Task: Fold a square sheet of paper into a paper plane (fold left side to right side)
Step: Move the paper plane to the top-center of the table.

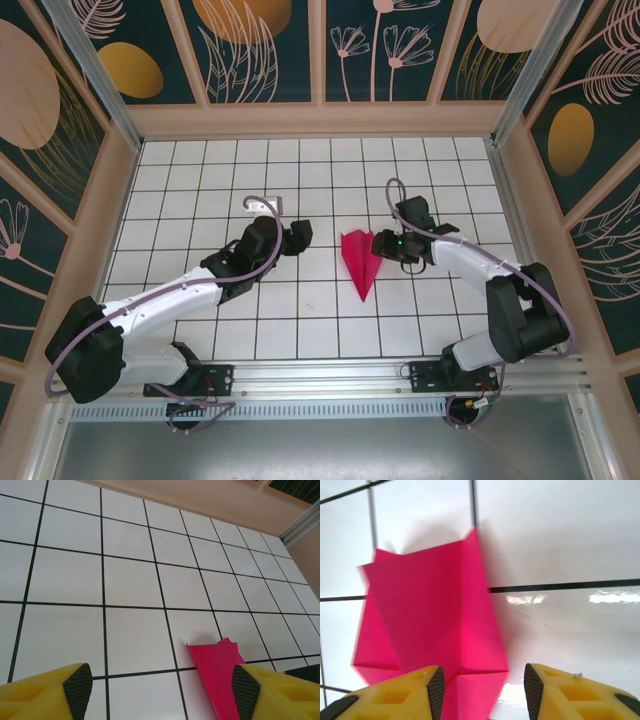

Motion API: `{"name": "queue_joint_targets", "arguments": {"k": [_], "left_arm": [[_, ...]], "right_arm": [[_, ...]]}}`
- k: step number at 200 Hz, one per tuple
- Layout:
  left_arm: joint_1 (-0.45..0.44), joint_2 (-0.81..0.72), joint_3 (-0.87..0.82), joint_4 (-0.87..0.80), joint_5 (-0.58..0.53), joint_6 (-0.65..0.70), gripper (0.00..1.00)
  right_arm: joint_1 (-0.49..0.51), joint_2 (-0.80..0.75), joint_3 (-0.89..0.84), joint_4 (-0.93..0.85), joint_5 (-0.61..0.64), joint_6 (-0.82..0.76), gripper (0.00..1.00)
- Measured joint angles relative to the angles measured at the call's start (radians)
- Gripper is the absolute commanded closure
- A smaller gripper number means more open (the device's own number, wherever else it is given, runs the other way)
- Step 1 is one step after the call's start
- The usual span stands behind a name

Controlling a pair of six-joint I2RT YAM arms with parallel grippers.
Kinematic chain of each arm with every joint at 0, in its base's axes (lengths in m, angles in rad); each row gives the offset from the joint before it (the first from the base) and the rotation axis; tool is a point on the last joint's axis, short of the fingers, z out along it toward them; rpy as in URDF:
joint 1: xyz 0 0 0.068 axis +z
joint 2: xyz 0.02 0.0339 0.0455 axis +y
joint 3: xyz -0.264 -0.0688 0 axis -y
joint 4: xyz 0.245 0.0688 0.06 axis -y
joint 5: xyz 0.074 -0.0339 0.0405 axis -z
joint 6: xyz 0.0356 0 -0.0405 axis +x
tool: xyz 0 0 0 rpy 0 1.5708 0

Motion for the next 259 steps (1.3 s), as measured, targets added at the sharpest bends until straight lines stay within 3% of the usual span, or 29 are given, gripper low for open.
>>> {"name": "queue_joint_targets", "arguments": {"k": [47, 78, 113, 147, 163, 196, 259], "left_arm": [[0.0, -0.002, 0.0, 0.001, -0.007, 0.0, 0.13], [0.0, -0.009, -0.004, 0.002, -0.007, 0.0, 0.13], [0.0, -0.026, -0.017, 0.007, -0.007, 0.0, 0.12], [0.0, -0.03, -0.019, 0.007, -0.008, 0.001, 0.11], [0.0, -0.033, -0.019, 0.006, -0.008, 0.001, 0.1], [0.0, -0.062, -0.023, 0.006, -0.008, 0.001, 0.06], [0.0, -0.075, -0.028, 0.0, -0.007, 0.009, 0.01]], "right_arm": [[0.177, 0.024, 0.016, -0.039, 0.038, 0.05, 0.44], [0.221, 0.105, 0.04, -0.059, 0.058, 0.069, 0.45], [0.225, 0.159, 0.059, -0.069, 0.082, 0.08, 0.68], [0.226, 0.184, 0.074, -0.075, 0.084, 0.076, 0.99], [0.216, 0.206, 0.111, -0.092, 0.083, 0.061, 1.0], [0.148, 0.315, 0.314, -0.149, 0.108, 0.01, 1.0], [0.05, 0.696, 0.852, -0.287, 0.195, -0.095, 1.0]]}}
